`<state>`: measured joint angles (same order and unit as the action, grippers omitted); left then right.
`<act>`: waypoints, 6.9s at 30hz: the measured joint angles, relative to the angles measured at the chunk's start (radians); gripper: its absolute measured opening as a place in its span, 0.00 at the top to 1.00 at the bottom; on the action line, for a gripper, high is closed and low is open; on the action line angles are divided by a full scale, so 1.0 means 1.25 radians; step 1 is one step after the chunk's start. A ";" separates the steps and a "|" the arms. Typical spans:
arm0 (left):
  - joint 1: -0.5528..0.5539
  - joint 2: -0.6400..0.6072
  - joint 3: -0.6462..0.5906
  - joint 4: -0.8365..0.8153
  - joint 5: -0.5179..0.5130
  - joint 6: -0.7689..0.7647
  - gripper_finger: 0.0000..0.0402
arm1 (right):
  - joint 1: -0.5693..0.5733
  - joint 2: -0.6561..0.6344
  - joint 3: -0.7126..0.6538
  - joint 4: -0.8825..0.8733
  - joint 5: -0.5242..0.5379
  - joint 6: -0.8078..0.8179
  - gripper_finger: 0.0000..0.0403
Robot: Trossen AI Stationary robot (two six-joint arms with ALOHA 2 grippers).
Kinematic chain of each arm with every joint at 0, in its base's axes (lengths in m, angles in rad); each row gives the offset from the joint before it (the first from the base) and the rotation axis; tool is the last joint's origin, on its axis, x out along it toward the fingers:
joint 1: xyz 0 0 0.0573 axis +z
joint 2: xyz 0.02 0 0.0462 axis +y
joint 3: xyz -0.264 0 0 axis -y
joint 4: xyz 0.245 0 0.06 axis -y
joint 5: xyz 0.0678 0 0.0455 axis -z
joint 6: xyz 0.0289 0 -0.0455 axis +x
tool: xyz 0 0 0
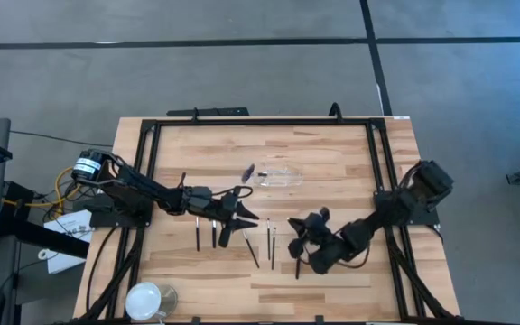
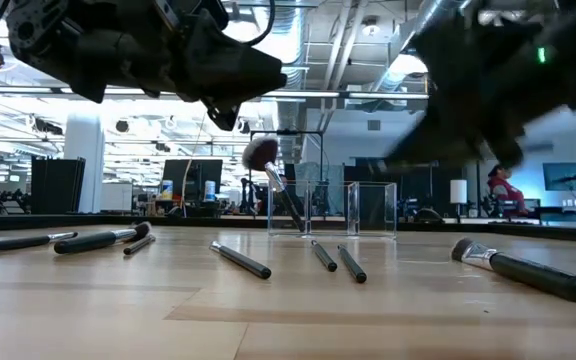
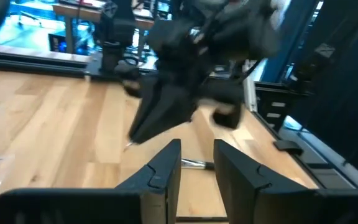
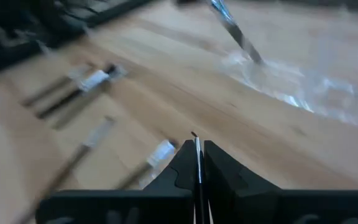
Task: Put items in baskets/containers
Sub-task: Put the liner brush into the middle section of the transparent organizer
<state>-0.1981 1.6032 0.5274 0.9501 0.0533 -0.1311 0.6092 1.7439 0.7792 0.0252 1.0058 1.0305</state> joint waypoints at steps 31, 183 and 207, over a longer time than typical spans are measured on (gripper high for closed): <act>0.034 0.001 0.000 0.074 -0.129 0.078 0.77 | -0.248 -0.035 0.001 0.823 -0.282 -0.863 0.98; 0.107 0.000 0.010 0.131 -0.192 0.050 0.95 | -0.432 -0.121 0.182 0.310 -0.595 -0.835 0.61; 0.106 0.001 0.010 0.005 -0.189 0.050 0.95 | -0.457 -0.074 0.193 0.295 -0.655 -0.818 0.96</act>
<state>-0.0650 1.6039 0.5400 0.9558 -0.1826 -0.0681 0.0382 1.6512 1.0199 0.3942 0.1871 0.0085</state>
